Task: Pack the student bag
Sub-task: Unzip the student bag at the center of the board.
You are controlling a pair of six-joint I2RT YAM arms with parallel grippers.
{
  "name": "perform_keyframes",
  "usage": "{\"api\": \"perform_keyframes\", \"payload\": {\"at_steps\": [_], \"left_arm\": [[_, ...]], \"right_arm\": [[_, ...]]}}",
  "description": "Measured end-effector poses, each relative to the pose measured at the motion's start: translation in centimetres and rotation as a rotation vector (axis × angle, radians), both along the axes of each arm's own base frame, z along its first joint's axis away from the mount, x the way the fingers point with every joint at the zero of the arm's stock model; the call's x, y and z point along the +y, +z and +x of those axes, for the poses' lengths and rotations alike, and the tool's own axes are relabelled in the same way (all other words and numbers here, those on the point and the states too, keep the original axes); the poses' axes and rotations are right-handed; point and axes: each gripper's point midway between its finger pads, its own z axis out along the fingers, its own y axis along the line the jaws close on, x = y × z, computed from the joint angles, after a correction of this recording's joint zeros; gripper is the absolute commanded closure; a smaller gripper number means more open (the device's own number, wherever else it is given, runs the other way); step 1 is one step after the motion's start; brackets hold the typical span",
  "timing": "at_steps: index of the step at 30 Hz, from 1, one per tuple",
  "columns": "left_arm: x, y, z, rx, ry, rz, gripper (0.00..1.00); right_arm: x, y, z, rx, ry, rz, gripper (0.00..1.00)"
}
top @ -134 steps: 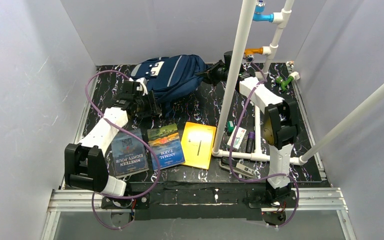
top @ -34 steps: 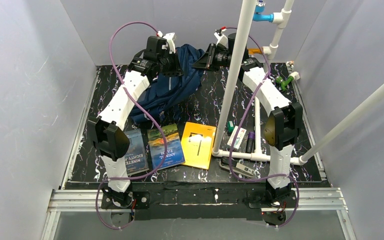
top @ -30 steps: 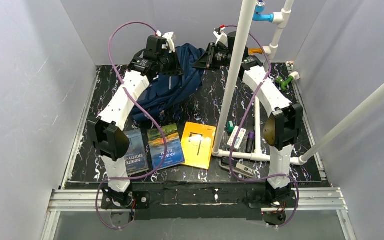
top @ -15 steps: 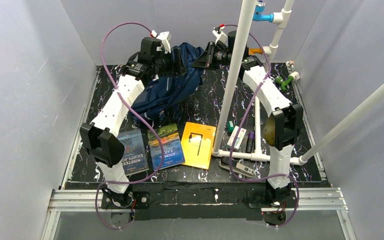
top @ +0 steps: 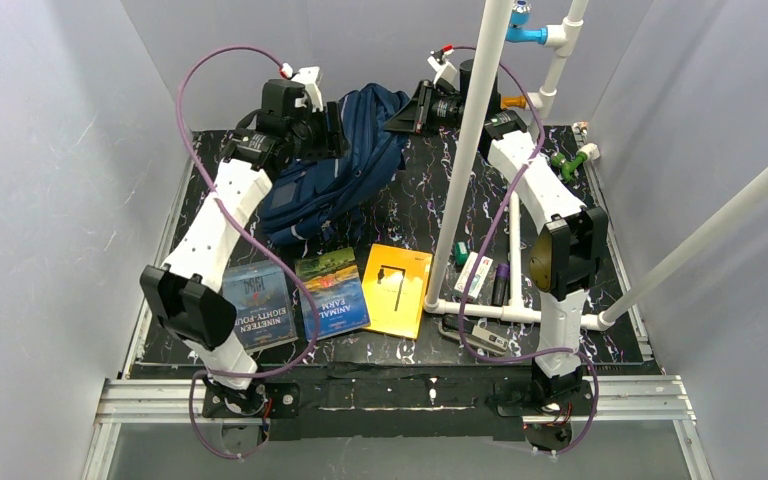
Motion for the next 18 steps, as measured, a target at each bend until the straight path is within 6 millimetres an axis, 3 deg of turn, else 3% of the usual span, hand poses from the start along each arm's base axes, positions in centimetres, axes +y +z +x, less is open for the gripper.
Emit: {"api": "perform_keyframes", "payload": {"at_steps": [9,12,14,16,18], "left_arm": [[-1.7,-4.8,2.6,0.123,-0.011,-0.002,0.34],[-1.9,-4.7,2.6,0.135,0.003,-0.025,0.66],[-2.2,-4.2,2.8,0.141,0.005,-0.040,1.00],[-2.9,-3.6,2.9,0.142,-0.001,-0.057,1.00],[-3.1,-3.6,2.9,0.146,-0.002,-0.057,1.00]], "right_arm": [[0.0,0.1,0.0,0.001,0.003,0.005,0.99],[0.0,0.1,-0.1,0.003,0.004,0.004,0.99],[0.0,0.1,0.0,0.002,0.003,0.005,0.99],[0.0,0.1,0.0,0.002,0.000,0.005,0.99],[0.0,0.1,0.0,-0.002,-0.001,0.003,0.83]]}}
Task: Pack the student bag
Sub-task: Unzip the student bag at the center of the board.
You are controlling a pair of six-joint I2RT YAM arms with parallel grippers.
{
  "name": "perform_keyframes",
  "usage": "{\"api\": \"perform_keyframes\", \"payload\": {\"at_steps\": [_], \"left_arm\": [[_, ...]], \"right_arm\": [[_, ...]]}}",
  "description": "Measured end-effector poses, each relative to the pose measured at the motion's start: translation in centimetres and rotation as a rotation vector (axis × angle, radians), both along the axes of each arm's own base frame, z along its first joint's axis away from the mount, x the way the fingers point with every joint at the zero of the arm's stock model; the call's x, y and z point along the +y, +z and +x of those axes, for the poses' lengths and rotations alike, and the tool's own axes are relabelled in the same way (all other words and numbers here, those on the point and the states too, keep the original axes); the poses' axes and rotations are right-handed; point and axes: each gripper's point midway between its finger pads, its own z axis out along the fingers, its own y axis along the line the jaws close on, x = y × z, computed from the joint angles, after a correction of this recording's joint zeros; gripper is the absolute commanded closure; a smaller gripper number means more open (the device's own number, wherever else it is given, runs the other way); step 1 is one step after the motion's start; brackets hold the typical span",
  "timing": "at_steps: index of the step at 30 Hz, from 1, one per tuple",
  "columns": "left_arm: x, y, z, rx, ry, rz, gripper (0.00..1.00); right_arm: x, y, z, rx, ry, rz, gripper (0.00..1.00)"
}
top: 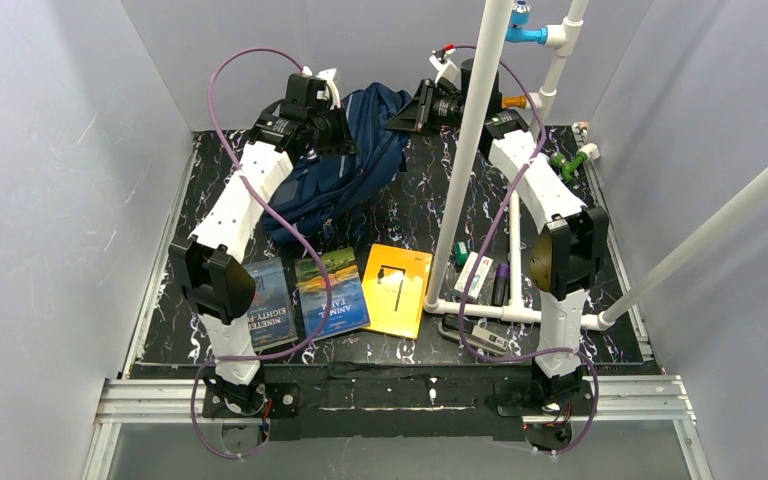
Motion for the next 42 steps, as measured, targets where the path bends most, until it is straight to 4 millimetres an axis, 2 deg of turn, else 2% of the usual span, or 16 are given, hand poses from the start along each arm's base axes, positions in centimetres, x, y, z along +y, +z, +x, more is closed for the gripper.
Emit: {"api": "perform_keyframes", "payload": {"at_steps": [4,6,9,13,17,20,24,27,31,36,39,42], "left_arm": [[-0.2,0.1,0.3,0.016,0.030,-0.032,1.00],[-0.1,0.4,0.6,0.022,0.068,-0.064,1.00],[0.4,0.8,1.3,0.033,0.145,-0.121,1.00],[1.1,1.6,2.1,0.049,0.241,-0.190,1.00],[1.2,3.0,2.9,0.047,0.316,-0.282,1.00],[1.0,4.2,3.8,0.039,0.356,-0.368,1.00],[-0.4,5.2,5.6,0.038,0.385,-0.510,1.00],[-1.4,4.8,7.0,0.054,0.393,-0.585,1.00],[-2.6,3.7,8.1,0.088,0.393,-0.634,1.00],[-3.1,3.6,8.0,0.102,0.388,-0.649,1.00],[-3.2,3.8,8.1,0.099,0.386,-0.657,1.00],[-3.2,3.9,8.1,0.098,0.385,-0.660,1.00]], "right_arm": [[-0.7,-0.3,0.4,-0.012,-0.039,-0.054,0.33],[-1.2,-0.2,0.8,-0.033,-0.069,-0.089,0.19],[-2.4,0.0,1.4,-0.081,-0.140,-0.158,0.09],[-4.8,0.3,1.5,-0.147,-0.239,-0.249,0.08],[-6.5,-0.5,-0.7,-0.186,-0.257,-0.273,0.08],[-6.8,-2.3,-3.1,-0.197,-0.229,-0.262,0.10],[-5.3,-4.8,-4.6,-0.214,-0.174,-0.233,0.14],[-3.6,-6.7,-6.0,-0.214,-0.116,-0.219,0.17],[-1.5,-7.1,-7.5,-0.238,-0.045,-0.184,0.28],[-0.4,-7.1,-7.3,-0.296,-0.017,-0.155,0.39],[-0.2,-8.8,-7.0,-0.287,-0.010,-0.168,0.52],[0.0,-10.6,-6.9,-0.263,0.005,-0.181,0.53]]}}
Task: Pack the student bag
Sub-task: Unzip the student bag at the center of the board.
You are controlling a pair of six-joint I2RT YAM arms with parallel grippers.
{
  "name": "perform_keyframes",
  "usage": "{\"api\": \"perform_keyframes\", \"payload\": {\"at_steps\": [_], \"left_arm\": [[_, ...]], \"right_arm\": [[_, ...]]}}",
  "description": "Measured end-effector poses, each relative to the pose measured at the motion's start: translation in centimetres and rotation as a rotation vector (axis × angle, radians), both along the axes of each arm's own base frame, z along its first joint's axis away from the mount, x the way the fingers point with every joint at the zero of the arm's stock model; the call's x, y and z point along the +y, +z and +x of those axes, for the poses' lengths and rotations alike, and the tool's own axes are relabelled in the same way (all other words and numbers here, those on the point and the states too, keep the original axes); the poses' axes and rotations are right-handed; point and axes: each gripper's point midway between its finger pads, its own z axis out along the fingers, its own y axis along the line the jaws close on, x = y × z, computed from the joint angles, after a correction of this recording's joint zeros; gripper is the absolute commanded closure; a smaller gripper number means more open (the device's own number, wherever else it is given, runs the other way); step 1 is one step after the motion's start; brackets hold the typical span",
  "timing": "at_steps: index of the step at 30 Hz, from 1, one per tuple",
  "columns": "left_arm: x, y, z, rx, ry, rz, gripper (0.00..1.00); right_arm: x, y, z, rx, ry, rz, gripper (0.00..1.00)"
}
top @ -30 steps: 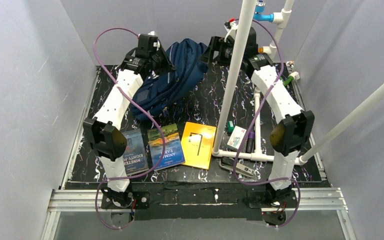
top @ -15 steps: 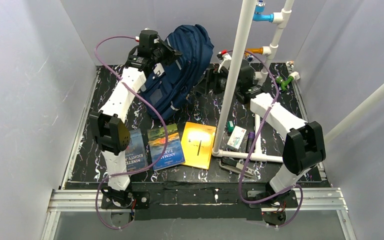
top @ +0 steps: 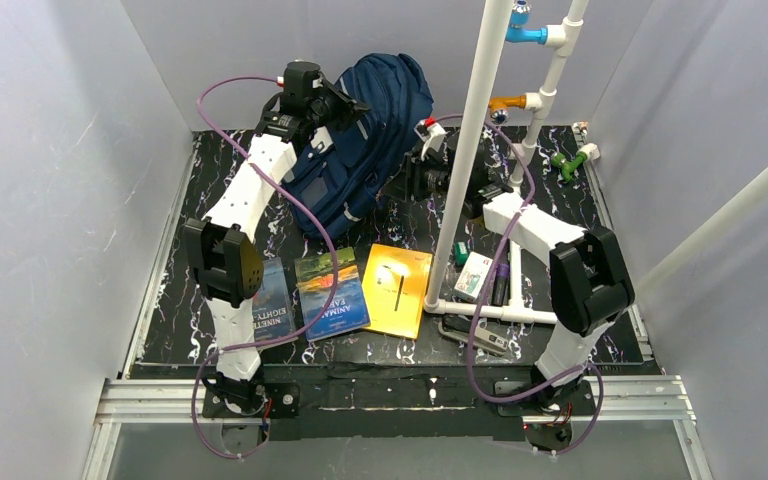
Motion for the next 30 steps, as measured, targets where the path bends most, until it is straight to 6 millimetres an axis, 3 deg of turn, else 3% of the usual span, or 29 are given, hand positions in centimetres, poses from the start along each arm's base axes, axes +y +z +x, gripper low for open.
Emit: {"api": "perform_keyframes", "payload": {"at_steps": [6,22,30], "left_arm": [[0.0,0.0,0.0,0.001,-0.002,-0.001,1.00],[-0.1,0.0,-0.1,0.001,-0.011,-0.001,1.00],[-0.2,0.0,-0.2,0.002,-0.017,-0.002,1.00]], "right_arm": [[0.5,-3.0,-0.1,0.042,0.035,-0.015,0.51],[1.3,-5.7,0.0,0.069,0.083,-0.018,0.50],[1.7,-4.7,0.4,0.027,0.104,-0.011,0.70]]}}
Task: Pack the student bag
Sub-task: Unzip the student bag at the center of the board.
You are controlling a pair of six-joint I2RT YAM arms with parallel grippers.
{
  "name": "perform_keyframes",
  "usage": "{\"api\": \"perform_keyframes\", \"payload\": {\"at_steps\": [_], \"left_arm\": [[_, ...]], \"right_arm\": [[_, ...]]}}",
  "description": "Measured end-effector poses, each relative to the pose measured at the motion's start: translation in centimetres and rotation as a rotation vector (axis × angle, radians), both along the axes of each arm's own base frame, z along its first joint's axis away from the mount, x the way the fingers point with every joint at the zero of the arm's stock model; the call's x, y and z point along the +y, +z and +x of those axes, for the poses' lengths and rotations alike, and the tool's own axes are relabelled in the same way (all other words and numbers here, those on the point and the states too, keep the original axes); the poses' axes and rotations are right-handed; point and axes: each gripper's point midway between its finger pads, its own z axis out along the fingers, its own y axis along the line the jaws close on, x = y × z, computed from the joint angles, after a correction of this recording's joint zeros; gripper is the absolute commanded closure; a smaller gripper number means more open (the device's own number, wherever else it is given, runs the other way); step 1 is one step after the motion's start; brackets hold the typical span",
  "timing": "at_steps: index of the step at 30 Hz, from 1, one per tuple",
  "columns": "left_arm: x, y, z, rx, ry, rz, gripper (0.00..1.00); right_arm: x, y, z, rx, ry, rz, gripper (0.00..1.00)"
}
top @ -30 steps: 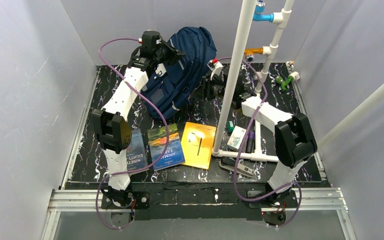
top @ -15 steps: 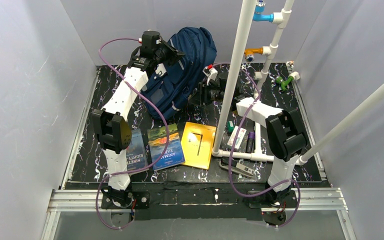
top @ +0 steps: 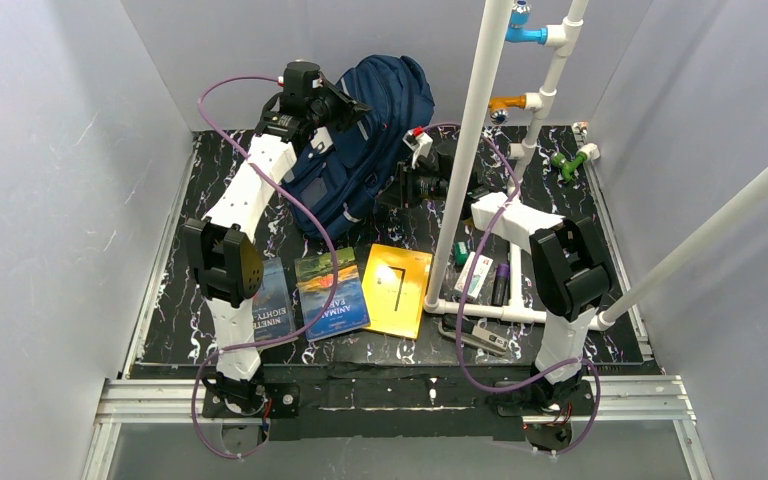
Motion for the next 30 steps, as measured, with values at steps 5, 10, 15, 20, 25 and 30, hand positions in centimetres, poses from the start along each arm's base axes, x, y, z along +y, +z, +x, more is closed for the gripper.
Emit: {"api": "perform_keyframes", "payload": {"at_steps": [5,10,15,20,25,30], "left_arm": [[0.0,-0.1,-0.1,0.000,-0.005,0.005,1.00],[0.0,-0.1,-0.1,-0.001,-0.007,0.005,1.00],[0.0,-0.1,-0.1,-0.001,-0.008,0.006,1.00],[0.0,0.0,-0.1,-0.001,-0.008,0.008,1.00],[0.0,0.0,-0.1,-0.004,-0.011,0.014,1.00],[0.0,0.0,-0.1,-0.005,-0.014,0.015,1.00]], "right_arm": [[0.1,0.1,-0.1,-0.002,0.011,0.004,0.66],[0.2,0.1,-0.1,-0.005,0.014,0.009,0.63],[0.5,-0.5,0.1,0.000,0.024,0.014,0.75],[0.5,-0.7,0.1,0.004,0.026,0.016,0.75],[0.5,-0.8,0.2,0.002,0.023,0.013,0.72],[0.5,-0.9,0.2,0.003,0.018,0.007,0.67]]}}
